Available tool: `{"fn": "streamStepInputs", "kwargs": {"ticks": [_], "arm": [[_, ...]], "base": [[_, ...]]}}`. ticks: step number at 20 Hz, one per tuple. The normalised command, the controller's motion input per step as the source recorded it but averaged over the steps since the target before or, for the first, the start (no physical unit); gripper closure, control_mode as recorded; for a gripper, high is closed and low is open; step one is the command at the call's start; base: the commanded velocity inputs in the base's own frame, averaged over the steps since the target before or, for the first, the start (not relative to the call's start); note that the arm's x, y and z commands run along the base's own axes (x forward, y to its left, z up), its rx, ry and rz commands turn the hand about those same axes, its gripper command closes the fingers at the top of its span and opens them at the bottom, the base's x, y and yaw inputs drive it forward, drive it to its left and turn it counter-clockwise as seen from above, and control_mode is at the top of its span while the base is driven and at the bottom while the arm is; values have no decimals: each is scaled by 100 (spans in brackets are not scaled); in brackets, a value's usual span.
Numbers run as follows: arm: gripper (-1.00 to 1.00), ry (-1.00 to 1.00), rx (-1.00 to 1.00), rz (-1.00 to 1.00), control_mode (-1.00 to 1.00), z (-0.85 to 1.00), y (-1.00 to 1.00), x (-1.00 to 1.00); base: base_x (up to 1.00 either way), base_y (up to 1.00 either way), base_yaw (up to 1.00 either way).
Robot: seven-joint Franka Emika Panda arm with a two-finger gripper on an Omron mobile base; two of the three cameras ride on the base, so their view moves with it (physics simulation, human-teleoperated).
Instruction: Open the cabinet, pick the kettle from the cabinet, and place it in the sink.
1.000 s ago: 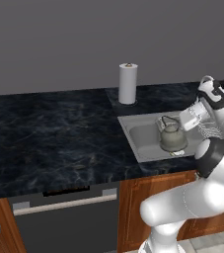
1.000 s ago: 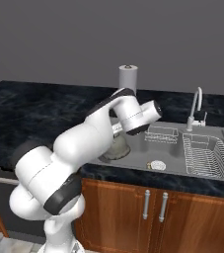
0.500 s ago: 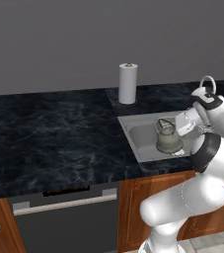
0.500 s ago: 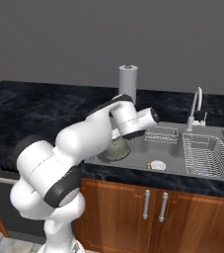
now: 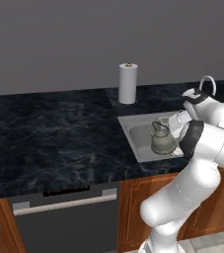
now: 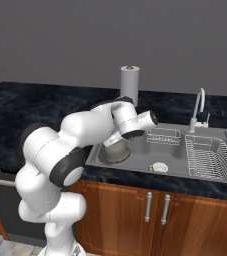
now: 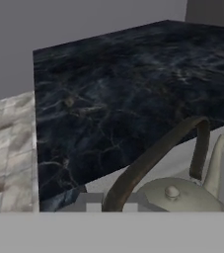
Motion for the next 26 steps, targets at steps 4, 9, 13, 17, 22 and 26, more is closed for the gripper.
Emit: {"fn": "streamStepInputs", "kwargs": {"ticks": [4, 9, 13, 17, 22, 26], "arm": [[100, 0, 0, 10, -100, -26, -3, 27], [100, 0, 0, 10, -100, -25, -11, 26], [100, 1, 0, 6, -100, -22, -13, 30], [100, 2, 0, 3, -100, -23, -14, 22], [100, 0, 0, 7, -100, -32, -18, 5], [100, -2, 0, 6, -100, -20, -16, 16]], "base": [[0, 0, 0], [0, 0, 0], [0, 0, 0], [0, 0, 0], [0, 0, 0], [0, 0, 0]]}}
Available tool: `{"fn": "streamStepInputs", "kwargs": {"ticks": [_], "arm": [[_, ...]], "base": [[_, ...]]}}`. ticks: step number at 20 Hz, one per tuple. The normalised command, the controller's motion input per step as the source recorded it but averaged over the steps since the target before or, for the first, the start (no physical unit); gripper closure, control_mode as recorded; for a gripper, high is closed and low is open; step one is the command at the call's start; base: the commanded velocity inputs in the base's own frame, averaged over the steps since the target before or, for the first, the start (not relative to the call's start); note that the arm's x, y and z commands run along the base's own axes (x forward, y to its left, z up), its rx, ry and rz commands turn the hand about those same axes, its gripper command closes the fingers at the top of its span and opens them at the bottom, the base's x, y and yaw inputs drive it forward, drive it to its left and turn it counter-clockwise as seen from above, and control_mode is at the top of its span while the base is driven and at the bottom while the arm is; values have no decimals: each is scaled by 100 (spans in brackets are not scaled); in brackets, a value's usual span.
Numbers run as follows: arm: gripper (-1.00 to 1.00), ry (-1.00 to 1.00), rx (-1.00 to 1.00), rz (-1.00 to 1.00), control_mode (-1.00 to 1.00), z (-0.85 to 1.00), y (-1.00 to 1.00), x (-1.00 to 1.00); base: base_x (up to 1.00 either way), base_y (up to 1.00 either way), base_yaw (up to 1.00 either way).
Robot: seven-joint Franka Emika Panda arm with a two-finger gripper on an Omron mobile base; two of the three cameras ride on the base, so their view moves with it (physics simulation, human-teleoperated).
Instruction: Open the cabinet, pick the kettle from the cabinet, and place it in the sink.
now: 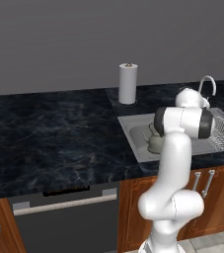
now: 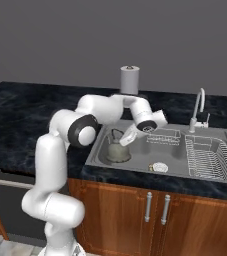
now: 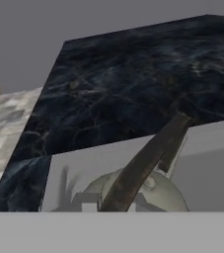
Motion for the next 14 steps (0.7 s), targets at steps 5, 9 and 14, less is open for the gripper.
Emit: {"fn": "streamStepInputs", "kwargs": {"ticks": [5, 9, 14], "arm": [[100, 0, 0, 5, -100, -15, -15, 22], [100, -1, 0, 5, -100, -10, -17, 26], [100, -1, 0, 5, -100, -9, -19, 23]], "base": [[0, 0, 0], [0, 0, 0], [0, 0, 0]]}}
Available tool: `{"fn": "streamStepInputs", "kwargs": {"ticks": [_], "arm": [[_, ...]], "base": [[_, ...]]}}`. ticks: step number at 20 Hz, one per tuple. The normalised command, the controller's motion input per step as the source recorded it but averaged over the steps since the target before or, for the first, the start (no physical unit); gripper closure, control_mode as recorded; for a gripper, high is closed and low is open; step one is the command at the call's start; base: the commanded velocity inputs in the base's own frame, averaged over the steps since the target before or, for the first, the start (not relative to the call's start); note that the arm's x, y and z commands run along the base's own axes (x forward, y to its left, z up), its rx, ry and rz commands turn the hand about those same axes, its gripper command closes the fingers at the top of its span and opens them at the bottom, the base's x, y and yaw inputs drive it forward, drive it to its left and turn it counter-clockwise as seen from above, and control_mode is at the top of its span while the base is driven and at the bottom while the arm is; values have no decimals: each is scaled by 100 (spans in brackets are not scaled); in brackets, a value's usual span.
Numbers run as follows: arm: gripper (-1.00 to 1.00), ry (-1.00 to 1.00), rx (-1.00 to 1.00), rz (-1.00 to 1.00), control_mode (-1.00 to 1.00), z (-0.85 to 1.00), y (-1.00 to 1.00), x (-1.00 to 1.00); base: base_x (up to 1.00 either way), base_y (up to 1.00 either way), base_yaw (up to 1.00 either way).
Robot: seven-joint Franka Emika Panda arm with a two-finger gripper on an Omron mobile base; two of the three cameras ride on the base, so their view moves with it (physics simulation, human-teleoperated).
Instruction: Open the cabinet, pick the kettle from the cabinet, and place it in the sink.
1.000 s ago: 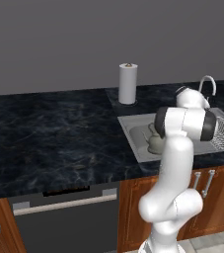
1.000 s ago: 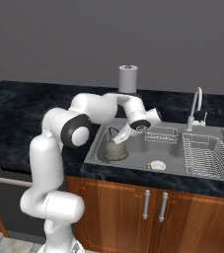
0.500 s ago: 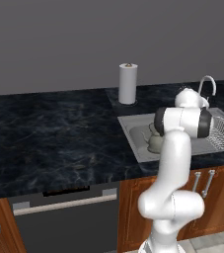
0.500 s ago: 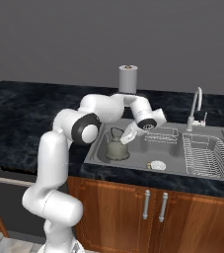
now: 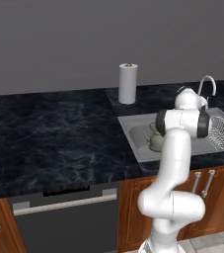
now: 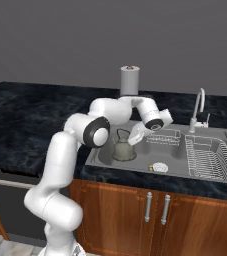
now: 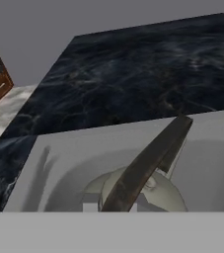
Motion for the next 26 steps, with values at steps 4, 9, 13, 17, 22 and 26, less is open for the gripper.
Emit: {"fn": "streamStepInputs", "kwargs": {"ticks": [4, 9, 13, 17, 22, 26], "arm": [[100, 0, 0, 3, -100, -13, -16, 17], [100, -1, -1, 3, -100, -31, -10, 7], [100, -3, 0, 2, -100, -33, -5, 11], [100, -2, 0, 0, -100, -29, -4, 26], [100, -5, 0, 0, -100, -21, -3, 30], [100, -5, -1, 0, -100, -26, -2, 26]], "base": [[0, 0, 0], [0, 0, 0], [0, 0, 0], [0, 0, 0], [0, 0, 0], [0, 0, 0]]}}
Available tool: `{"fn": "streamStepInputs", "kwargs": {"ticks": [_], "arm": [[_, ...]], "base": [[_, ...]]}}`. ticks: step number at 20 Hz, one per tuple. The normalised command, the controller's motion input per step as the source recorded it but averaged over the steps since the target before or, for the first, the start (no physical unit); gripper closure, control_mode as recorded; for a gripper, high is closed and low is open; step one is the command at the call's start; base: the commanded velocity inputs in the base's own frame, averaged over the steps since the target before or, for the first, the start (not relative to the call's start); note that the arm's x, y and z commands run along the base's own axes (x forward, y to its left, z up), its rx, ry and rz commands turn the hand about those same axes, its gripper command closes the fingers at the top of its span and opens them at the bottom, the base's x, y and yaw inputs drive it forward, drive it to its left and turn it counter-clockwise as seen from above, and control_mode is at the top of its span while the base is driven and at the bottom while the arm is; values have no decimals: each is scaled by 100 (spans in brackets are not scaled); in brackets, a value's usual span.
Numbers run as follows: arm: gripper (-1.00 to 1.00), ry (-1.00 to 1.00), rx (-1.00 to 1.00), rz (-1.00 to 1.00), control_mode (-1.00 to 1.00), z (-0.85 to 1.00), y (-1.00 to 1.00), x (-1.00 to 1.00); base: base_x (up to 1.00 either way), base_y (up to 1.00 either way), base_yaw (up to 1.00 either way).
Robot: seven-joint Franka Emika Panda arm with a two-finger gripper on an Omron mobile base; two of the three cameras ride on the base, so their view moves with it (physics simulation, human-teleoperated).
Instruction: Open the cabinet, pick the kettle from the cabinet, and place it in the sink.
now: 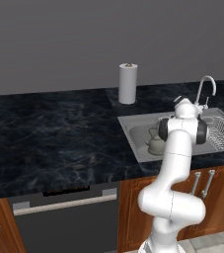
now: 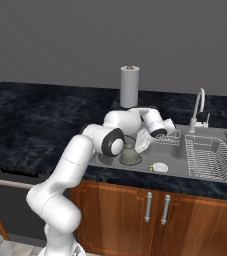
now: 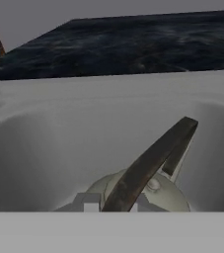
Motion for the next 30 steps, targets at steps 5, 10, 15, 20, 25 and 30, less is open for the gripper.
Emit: {"fn": "streamStepInputs", "kwargs": {"ticks": [5, 10, 15, 20, 25, 30], "arm": [[100, -1, 0, 1, -100, -26, -6, 28], [100, 0, 0, 9, -100, -24, -8, 22], [100, 0, -1, 14, -100, -26, -11, 21], [100, 0, -1, 17, -100, -28, -11, 16], [100, 0, 0, 16, -100, -25, -13, 17], [100, 0, 0, 14, -100, -22, -11, 20]], "base": [[0, 0, 0], [0, 0, 0], [0, 0, 0], [0, 0, 0], [0, 0, 0], [0, 0, 0]]}}
